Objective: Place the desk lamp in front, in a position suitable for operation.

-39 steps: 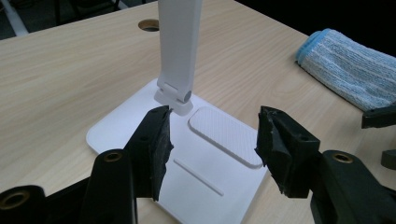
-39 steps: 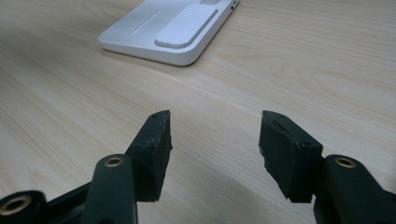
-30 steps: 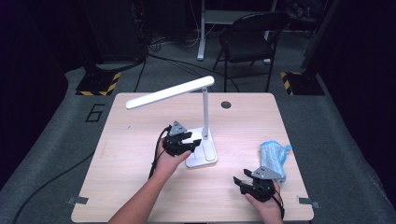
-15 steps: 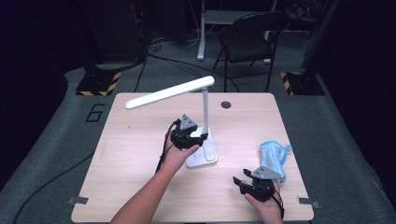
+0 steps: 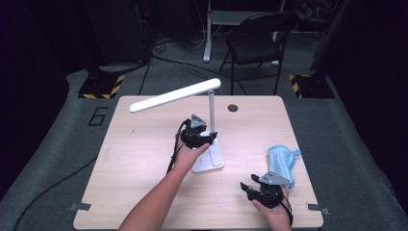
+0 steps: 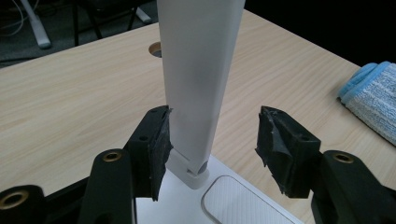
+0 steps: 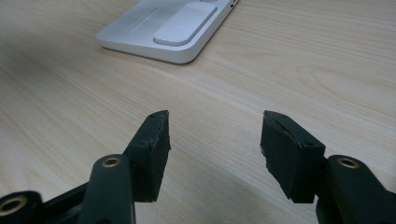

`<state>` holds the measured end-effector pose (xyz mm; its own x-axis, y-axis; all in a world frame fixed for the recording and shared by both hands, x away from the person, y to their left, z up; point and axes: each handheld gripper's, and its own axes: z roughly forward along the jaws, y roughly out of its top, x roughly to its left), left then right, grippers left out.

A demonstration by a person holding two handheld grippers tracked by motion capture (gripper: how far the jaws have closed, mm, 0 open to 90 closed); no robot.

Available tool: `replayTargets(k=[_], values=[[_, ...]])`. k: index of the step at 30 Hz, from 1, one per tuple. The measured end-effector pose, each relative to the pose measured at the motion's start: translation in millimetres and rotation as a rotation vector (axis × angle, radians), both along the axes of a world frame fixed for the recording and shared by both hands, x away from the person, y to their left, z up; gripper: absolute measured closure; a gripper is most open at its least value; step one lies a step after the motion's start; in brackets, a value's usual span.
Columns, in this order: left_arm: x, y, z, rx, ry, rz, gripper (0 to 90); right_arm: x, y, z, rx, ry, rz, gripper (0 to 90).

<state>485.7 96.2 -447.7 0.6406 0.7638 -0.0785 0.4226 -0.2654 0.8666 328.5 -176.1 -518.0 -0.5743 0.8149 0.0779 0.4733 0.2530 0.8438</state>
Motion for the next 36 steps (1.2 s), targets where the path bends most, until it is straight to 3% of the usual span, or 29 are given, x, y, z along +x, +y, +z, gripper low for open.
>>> replayTargets(k=[7,10,13,16,19,23,24,36], values=[[9.6,-10.5,0.3,0.014,-0.006,0.022,45.7,-0.3,-0.3,-0.7,0.009,0.007,-0.003,42.0],[12.5,-15.6,-2.4,0.060,-0.019,0.032,45.8,0.0,-1.3,-1.3,0.004,0.000,-0.005,42.0],[15.8,-19.7,-3.3,0.063,-0.044,0.059,45.9,-1.7,-2.5,-1.6,0.005,0.004,-0.005,42.0],[17.4,-22.0,-2.7,0.111,-0.054,0.054,48.3,-2.6,-3.2,-3.1,0.006,-0.001,-0.006,42.0],[18.9,-22.2,-2.0,0.130,-0.055,0.049,50.2,-2.6,-4.0,-2.9,0.000,0.006,-0.004,42.0],[21.6,-19.1,-0.7,0.121,-0.044,0.045,55.9,-3.9,-2.1,-2.7,-0.017,-0.001,-0.004,42.0],[21.7,-19.3,-1.0,0.103,-0.035,0.048,56.1,-3.9,-1.7,-2.8,-0.019,-0.002,0.001,42.0],[15.5,-18.9,-1.5,0.084,-0.022,0.040,58.6,-1.6,1.0,-4.2,-0.012,-0.003,0.005,42.1]])
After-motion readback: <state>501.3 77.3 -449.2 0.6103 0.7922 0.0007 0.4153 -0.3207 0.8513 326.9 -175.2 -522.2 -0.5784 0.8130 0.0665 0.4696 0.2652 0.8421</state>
